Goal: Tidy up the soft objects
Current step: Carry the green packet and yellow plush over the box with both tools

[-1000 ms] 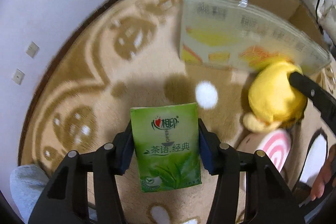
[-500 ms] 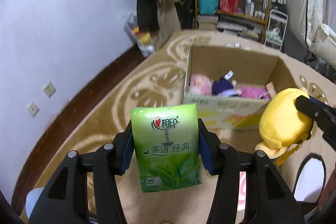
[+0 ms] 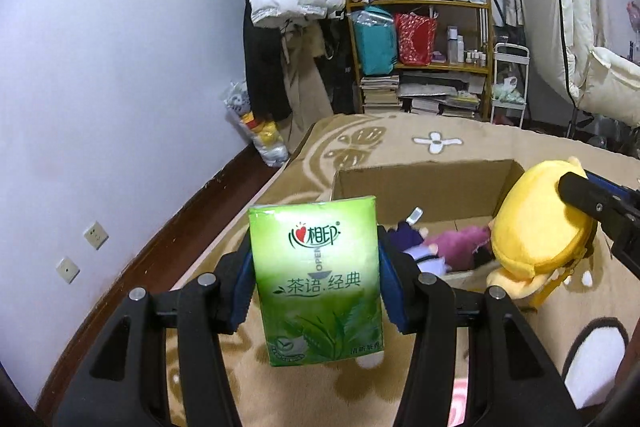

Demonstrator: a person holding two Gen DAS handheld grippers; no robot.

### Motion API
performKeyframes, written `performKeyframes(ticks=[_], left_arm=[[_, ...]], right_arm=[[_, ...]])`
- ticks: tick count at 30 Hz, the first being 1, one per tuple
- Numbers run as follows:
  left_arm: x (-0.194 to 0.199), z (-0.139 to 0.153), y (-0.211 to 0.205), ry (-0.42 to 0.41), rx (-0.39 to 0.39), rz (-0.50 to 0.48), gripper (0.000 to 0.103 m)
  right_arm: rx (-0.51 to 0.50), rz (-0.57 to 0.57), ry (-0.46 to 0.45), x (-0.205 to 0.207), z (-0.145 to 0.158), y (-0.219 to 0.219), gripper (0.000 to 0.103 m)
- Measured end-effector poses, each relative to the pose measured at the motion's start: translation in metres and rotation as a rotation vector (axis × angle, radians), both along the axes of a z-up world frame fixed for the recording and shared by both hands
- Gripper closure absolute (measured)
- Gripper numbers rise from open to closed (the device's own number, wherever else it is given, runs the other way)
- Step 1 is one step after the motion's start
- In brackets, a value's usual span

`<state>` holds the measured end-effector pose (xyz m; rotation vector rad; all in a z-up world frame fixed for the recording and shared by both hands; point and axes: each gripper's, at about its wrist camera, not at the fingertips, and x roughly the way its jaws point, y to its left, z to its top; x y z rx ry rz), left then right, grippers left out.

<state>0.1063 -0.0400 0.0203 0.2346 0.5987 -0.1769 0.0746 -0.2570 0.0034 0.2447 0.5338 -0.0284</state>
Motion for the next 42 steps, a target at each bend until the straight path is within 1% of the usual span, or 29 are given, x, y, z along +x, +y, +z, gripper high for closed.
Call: performKeyframes(ticks=[3,7,11,19,22,29,32,37,42], left_arm=[[0.009,-0.001,-0.006,-0.014,0.005,-0.018,0.051],[0.024,-0.009,-0.016,-0.013,0.026,-0.023,0.051],[0.037,-0.014,-0.025,-0.010,0.030,-0.029,0.051],[0.057,-0.025,-0.037,-0.001,0.037,-0.042,0.051],[0.061,-0.031,-0.039,-0.007,0.041,-0.030,0.051],[0.075,-0.043,-0.043,0.059,0.011,-0.057,0.051],[0.078,-0.051,-0.050,0.097,0.041,-0.086,0.050],[0.076,-0.063,-0.062,0.121,0.079,-0.125,0.050],[0.074,-0.067,-0.065,0.133,0.091,-0.131,0.049]], right_arm=[[-0.002,-0.004,-0.002,0.008,-0.002,-0.003,0.074],[-0.021,0.004,-0.025,0.015,-0.003,-0.007,0.074],[-0.042,-0.004,-0.027,0.023,-0.006,-0.008,0.074],[-0.038,-0.020,0.019,0.039,-0.024,-0.019,0.074],[-0.037,-0.023,0.041,0.044,-0.031,-0.021,0.074],[-0.029,-0.033,0.083,0.055,-0.047,-0.028,0.074],[-0.023,-0.040,0.095,0.059,-0.052,-0.032,0.074],[-0.012,-0.047,0.113,0.060,-0.056,-0.035,0.072],[0.000,-0.038,0.144,0.060,-0.061,-0.036,0.070]])
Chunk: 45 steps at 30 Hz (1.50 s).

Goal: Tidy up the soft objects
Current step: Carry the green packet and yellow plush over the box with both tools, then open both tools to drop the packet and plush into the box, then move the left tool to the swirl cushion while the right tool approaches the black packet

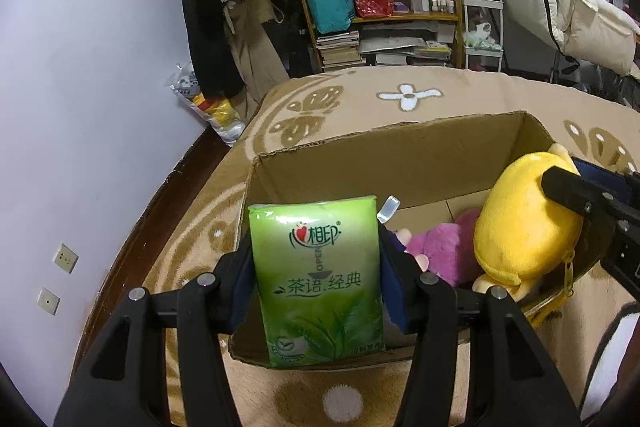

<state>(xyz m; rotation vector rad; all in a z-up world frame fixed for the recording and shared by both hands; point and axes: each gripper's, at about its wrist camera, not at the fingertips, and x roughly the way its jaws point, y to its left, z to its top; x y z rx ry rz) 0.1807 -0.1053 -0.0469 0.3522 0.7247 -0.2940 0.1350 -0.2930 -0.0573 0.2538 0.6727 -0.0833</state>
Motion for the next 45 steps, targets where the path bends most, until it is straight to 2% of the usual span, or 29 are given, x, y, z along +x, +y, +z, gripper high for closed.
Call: performKeyframes(ticks=[3,5,12,14,17,21,23,26,31,39,45], left_arm=[[0.002,0.000,0.001,0.016,-0.011,0.006,0.045],[0.004,0.002,0.002,0.027,-0.022,0.008,0.037],[0.001,0.010,0.007,0.012,-0.034,0.018,0.018],[-0.001,0.013,0.009,0.006,-0.039,0.021,0.013],[-0.005,0.018,0.013,0.003,-0.037,0.030,0.009],[-0.012,0.026,0.020,-0.013,-0.034,0.041,0.007],[-0.017,0.031,0.024,-0.018,-0.039,0.049,0.004],[-0.026,0.037,0.030,-0.021,-0.045,0.058,0.004],[-0.044,0.046,0.042,-0.006,-0.038,0.061,0.004],[-0.073,0.057,0.051,-0.001,-0.047,0.064,0.004],[-0.097,0.052,0.057,0.016,-0.033,0.058,0.004]], right_arm=[[0.006,-0.005,0.005,-0.002,0.000,-0.001,0.067],[0.015,-0.004,0.006,-0.004,0.001,-0.001,0.067],[0.025,-0.009,0.011,-0.006,0.002,-0.002,0.066],[0.033,-0.010,0.007,-0.008,0.004,-0.003,0.056],[0.035,-0.017,-0.002,-0.013,0.006,-0.002,0.051],[0.037,-0.016,0.004,-0.019,0.011,0.000,0.046],[0.041,-0.018,-0.001,-0.021,0.013,0.000,0.032],[0.040,-0.026,-0.003,-0.027,0.019,0.000,0.017],[0.032,-0.019,-0.008,-0.042,0.029,0.003,0.007],[0.010,-0.021,0.002,-0.068,0.043,0.008,0.004],[0.036,-0.022,0.027,-0.083,0.041,0.007,0.004]])
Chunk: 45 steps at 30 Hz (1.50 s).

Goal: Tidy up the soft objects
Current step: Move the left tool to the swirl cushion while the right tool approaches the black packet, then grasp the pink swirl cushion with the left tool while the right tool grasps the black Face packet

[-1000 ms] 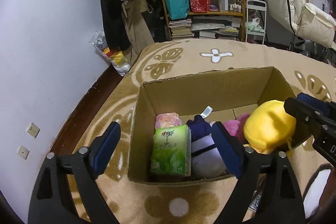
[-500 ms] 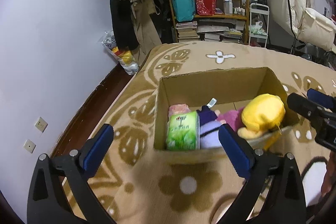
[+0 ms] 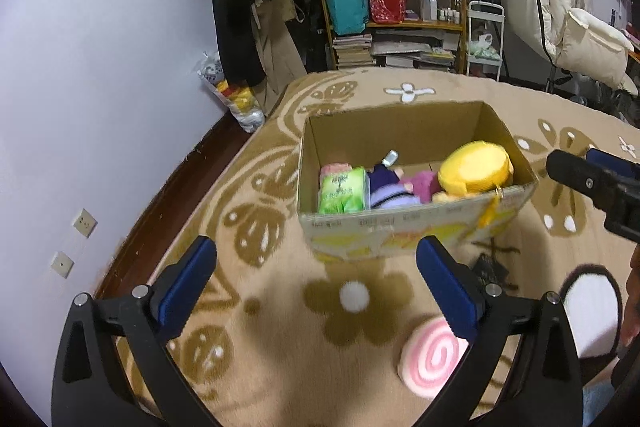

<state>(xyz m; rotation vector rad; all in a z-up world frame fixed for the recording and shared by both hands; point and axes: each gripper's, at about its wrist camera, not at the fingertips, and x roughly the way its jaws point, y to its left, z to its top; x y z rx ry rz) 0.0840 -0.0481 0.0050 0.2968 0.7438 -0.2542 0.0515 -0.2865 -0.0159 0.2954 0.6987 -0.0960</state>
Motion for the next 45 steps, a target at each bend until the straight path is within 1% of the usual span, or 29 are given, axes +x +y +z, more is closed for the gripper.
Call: performKeyframes(ticks=[5,11,19,23,27,33,38,45], left_arm=[[-0.013,-0.007,0.006,0.044,-0.017,0.002,0.004],[-0.025,-0.017,0.004,0.089,-0.029,0.008,0.004],[-0.033,-0.034,-0.007,0.137,0.011,-0.005,0.004],[-0.036,-0.042,-0.013,0.152,0.007,-0.040,0.004],[-0.038,-0.052,-0.024,0.165,0.037,-0.074,0.004],[-0.036,-0.069,-0.040,0.236,0.045,-0.114,0.004],[-0.035,-0.088,-0.051,0.297,0.078,-0.137,0.004],[-0.029,-0.110,-0.063,0.350,0.132,-0.142,0.004]], right_arm=[[0.012,0.002,0.034,-0.007,-0.009,0.003,0.003],[0.018,0.030,0.085,-0.009,-0.023,0.011,0.002],[0.058,0.045,0.145,-0.006,-0.043,0.010,0.002],[0.091,0.050,0.175,-0.002,-0.054,0.007,0.001],[0.110,0.047,0.198,0.002,-0.062,0.005,0.001],[0.151,0.043,0.240,0.008,-0.075,0.000,0.001],[0.166,0.040,0.282,0.013,-0.088,-0.002,0.001],[0.166,0.067,0.370,0.025,-0.111,0.001,0.001]])
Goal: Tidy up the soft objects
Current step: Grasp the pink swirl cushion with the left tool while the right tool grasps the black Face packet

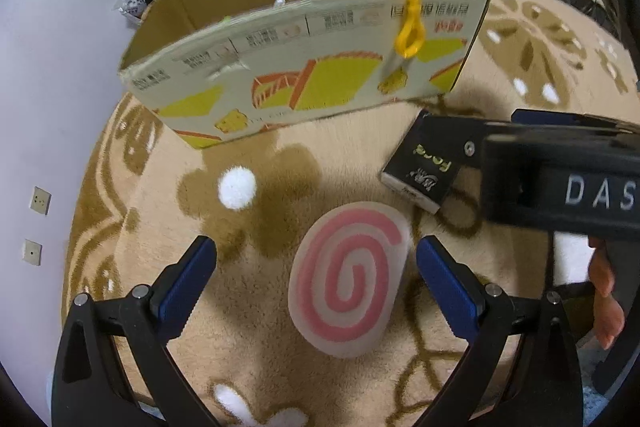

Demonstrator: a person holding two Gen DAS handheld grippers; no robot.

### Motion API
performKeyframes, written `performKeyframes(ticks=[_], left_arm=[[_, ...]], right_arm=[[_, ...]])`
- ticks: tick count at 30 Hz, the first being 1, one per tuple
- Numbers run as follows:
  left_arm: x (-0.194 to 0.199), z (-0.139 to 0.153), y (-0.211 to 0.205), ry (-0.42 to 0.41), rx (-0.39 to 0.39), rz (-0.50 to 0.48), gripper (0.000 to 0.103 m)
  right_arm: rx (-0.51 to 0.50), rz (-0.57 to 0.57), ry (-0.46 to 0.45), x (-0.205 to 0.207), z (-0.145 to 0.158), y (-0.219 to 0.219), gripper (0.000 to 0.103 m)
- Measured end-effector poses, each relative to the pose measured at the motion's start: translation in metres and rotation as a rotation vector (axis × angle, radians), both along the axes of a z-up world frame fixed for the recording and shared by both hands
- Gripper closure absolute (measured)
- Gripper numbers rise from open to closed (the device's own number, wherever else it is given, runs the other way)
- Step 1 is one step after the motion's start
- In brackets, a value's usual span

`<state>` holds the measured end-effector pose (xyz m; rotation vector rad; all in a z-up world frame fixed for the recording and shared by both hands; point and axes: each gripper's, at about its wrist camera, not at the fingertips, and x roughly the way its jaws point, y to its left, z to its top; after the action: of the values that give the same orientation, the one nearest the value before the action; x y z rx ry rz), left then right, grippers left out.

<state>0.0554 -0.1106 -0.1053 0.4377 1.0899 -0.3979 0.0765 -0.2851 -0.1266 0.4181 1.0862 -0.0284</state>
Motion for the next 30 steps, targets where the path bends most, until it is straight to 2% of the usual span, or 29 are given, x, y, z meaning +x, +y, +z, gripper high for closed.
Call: performKeyframes(ticks=[7,16,19,23,27,28,29,30], left_arm=[[0.004,-0.019,-0.006,0.022,0.070,-0.002,0.005],[0.011,-0.026,-0.002,0.083,0.011,0.012,0.027],[0.013,-0.029,-0.001,0.116,-0.016,0.012,0.036],[0.011,-0.027,0.000,0.133,-0.045,0.012,0.052],[0.005,-0.024,-0.004,0.112,-0.040,0.000,0.057],[0.004,-0.022,-0.005,0.108,-0.039,-0.003,0.059],[0.004,-0.021,-0.004,0.106,-0.041,-0.003,0.060],[0.004,-0.019,-0.004,0.104,-0.043,0.002,0.060]], right_arm=[[0.002,0.044,0.049,0.011,-0.016,0.006,0.001],[-0.037,0.101,0.059,0.018,-0.024,0.017,0.002],[-0.069,0.109,0.065,0.021,-0.026,0.020,0.009],[-0.079,0.112,0.067,0.024,-0.030,0.026,0.012],[-0.092,0.118,0.066,0.024,-0.029,0.029,0.014],[-0.094,0.121,0.063,0.024,-0.029,0.030,0.019],[-0.090,0.128,0.059,0.024,-0.029,0.032,0.027],[-0.086,0.134,0.056,0.024,-0.028,0.034,0.028]])
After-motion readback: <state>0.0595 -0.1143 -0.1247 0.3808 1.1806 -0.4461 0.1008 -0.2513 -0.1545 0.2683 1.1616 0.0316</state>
